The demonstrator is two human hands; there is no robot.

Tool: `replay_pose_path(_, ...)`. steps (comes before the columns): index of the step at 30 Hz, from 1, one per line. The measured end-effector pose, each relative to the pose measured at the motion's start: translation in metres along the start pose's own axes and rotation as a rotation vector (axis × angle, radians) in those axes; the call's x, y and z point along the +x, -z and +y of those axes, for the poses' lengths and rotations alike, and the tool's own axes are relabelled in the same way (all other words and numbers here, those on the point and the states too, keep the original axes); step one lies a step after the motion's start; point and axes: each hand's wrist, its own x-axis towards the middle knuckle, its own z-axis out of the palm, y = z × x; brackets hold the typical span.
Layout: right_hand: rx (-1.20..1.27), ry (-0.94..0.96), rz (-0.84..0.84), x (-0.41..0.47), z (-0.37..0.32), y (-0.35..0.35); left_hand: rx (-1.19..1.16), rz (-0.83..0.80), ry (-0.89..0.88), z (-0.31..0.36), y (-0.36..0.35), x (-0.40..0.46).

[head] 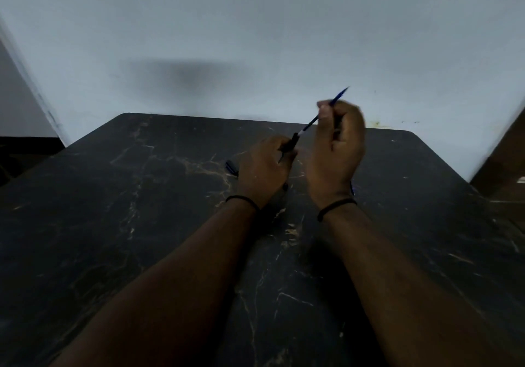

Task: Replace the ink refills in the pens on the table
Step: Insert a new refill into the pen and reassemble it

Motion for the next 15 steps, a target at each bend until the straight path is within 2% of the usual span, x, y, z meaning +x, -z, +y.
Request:
replay_pose_path(3, -0.064, 0.152, 0.073, 0.022, 0.002, 0.008, 0.022, 0.089, 0.033, -0.005, 0.001, 0.001)
replay_pose_path(5, -0.302, 0.127, 0.051, 0.026, 0.015, 0.021, 0.043, 0.108, 0.044, -0.007, 0.0, 0.001)
replay_pose_path(7, -0.637, -0.011, -0.103, 0.022, 0.038, 0.039, 0.054, 0.107, 0.035, -0.009, -0.002, 0.001)
replay_pose_path(9, -0.863, -0.263, -0.291, 0.019, 0.058, 0.055, 0.063, 0.106, 0.025, -0.011, -0.003, 0.001)
replay_pose_path(11, -0.957, -0.43, -0.423, 0.019, 0.069, 0.064, 0.073, 0.099, 0.029, -0.012, -0.004, 0.002)
replay_pose_path(15, -1.071, -0.5, -0.506, 0.02, 0.074, 0.067, 0.047, 0.129, 0.064, -0.015, -0.004, 0.004)
